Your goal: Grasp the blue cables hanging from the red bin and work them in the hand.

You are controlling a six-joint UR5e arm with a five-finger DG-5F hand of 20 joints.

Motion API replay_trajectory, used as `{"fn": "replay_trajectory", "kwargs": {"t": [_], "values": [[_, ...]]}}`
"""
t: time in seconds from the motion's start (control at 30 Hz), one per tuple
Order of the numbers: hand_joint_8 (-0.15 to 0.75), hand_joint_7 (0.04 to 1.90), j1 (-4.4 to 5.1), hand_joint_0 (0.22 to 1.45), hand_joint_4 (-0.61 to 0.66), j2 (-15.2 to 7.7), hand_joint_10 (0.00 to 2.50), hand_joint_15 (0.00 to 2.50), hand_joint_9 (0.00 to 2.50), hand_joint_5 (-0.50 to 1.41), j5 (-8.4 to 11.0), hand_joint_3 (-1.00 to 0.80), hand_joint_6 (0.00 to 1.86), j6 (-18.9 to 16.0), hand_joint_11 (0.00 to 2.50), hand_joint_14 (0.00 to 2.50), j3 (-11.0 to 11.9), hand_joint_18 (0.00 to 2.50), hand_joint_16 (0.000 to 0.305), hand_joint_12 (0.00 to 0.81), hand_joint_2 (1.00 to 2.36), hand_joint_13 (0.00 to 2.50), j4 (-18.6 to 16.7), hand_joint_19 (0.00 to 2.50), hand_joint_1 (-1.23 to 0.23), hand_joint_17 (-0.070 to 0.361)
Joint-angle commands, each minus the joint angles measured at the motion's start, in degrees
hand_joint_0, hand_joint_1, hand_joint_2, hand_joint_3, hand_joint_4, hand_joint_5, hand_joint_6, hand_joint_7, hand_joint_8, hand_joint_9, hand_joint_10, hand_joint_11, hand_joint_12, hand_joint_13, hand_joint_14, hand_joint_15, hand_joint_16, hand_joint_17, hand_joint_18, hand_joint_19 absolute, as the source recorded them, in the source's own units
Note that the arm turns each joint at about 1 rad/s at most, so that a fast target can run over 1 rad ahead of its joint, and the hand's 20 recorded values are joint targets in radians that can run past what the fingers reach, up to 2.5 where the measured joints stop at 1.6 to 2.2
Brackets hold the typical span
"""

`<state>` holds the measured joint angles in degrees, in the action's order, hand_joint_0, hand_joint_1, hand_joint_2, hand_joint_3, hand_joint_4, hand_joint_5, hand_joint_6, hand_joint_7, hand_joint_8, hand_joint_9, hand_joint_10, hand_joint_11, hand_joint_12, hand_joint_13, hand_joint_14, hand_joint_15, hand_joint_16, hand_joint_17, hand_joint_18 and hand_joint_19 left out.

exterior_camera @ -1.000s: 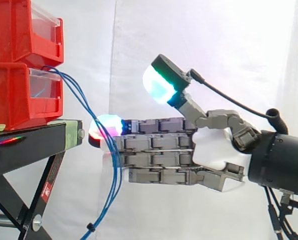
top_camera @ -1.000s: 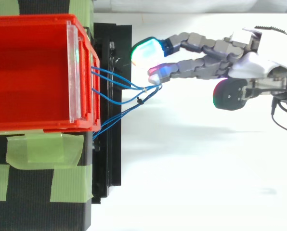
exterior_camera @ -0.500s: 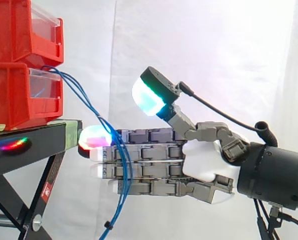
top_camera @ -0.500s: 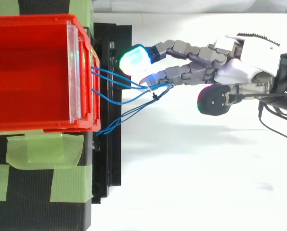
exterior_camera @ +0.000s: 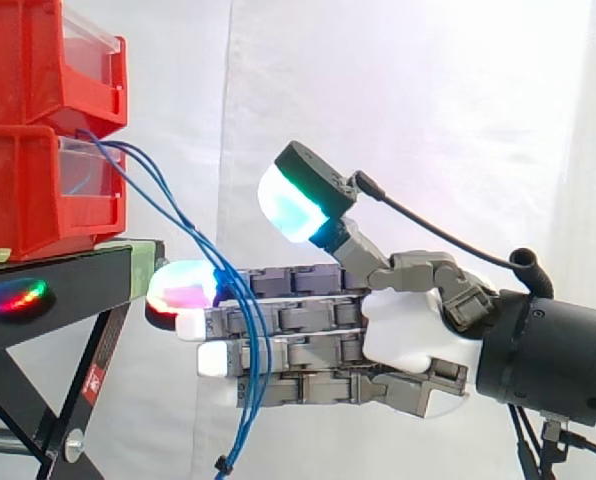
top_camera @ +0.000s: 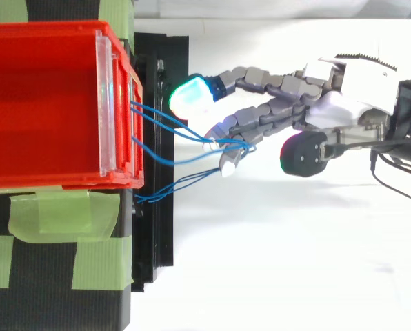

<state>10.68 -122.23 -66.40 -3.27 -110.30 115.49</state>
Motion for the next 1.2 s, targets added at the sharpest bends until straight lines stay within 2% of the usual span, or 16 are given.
{"fn": "replay_trajectory", "kwargs": {"t": [0.0, 0.7, 0.77, 0.83, 1.0, 1.17], "values": [[0.346, 0.78, 0.04, 0.74, 0.24, 0.0, 0.01, 0.66, 0.6, -0.11, -0.83, -0.89, 0.01, 0.4, 0.5, 0.02, 0.0, 0.57, 0.045, 0.42, 1.0, 0.85, 0.2, 0.29, -0.57, 0.101], [0.348, 0.78, 0.92, 0.74, 0.24, -0.5, 0.01, 0.64, 0.62, -0.11, -0.3, -0.9, 0.01, 4.2, 0.51, 0.02, 0.0, 0.57, 0.046, 0.426, 1.0, 0.84, 0.3, 0.31, -0.56, 0.103], [0.348, 0.78, 1.01, 0.74, 0.24, -1.6, 0.01, 0.64, 0.62, -0.11, -0.57, -0.9, 0.01, 3.7, 0.51, 0.02, 0.1, 0.57, 0.046, 0.426, 1.0, 0.84, -0.1, 0.32, -0.56, 0.103], [0.346, 0.78, 1.01, 0.74, 0.24, -3.5, 0.01, 0.65, 0.62, -0.11, -0.57, -0.89, 0.01, 2.4, 0.53, 0.02, 0.8, 0.57, 0.046, 0.426, 1.0, 0.84, -2.0, 0.34, -0.56, 0.104], [0.345, 0.78, 0.83, 0.74, 0.24, -3.4, 0.01, 0.68, 0.64, -0.11, -0.57, -0.9, 0.01, -0.2, 0.6, 0.02, 0.9, 0.61, 0.047, 0.434, 1.0, 0.86, -2.5, 0.38, -0.56, 0.106], [0.346, 0.78, 0.83, 0.74, 0.24, -3.4, 0.01, 0.85, 0.71, -0.11, -2.94, -0.9, 0.01, -0.2, 0.74, 0.02, 0.8, 0.7, 0.051, 0.445, 1.0, 0.95, -2.2, 0.51, -0.56, 0.114]]}}
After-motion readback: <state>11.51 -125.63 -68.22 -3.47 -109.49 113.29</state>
